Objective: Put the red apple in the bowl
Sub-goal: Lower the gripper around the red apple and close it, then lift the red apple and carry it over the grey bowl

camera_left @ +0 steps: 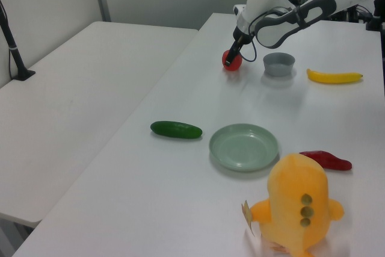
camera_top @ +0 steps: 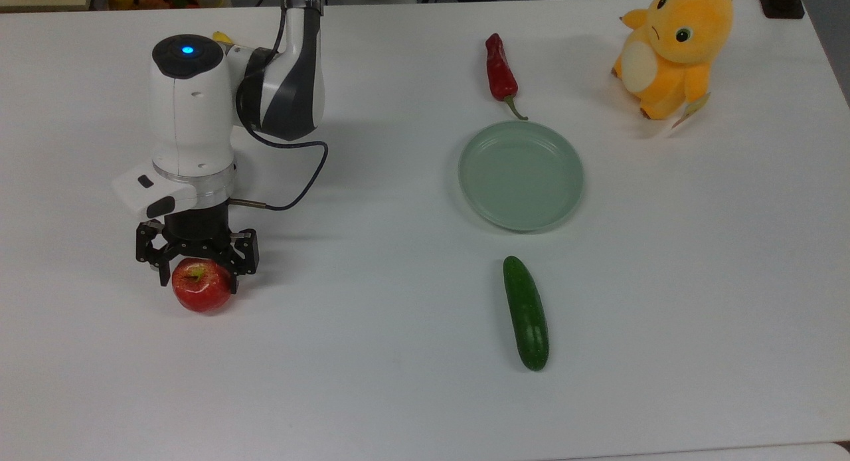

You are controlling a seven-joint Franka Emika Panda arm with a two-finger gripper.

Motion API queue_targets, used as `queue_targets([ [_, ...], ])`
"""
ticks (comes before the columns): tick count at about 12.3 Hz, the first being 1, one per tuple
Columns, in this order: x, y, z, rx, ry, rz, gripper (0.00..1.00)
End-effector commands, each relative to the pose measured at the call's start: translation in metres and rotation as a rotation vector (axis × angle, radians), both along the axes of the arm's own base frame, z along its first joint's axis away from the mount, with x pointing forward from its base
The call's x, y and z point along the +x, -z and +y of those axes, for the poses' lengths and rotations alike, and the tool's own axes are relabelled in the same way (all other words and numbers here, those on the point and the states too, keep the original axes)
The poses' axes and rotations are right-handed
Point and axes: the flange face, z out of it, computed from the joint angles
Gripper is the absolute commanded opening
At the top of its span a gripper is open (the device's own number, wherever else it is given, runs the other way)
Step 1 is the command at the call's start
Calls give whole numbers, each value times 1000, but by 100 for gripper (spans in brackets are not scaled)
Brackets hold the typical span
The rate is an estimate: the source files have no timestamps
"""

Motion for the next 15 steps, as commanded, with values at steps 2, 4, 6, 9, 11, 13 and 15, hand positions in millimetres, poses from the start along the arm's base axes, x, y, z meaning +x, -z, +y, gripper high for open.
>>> queue_targets([
  [2,-7,12,8,-54,-52,25,39],
  [4,-7,5,9,-57,-52,19,15],
  [6,-9,-23,6,-58,-43,-10,14],
  [9,-21,-68,10,-37,1,-20,14],
  [11,-31,-108,13,-35,18,6,15],
  [13,-49,-135,17,-22,35,50,15],
  [15,-75,-152,25,-11,39,106,15],
])
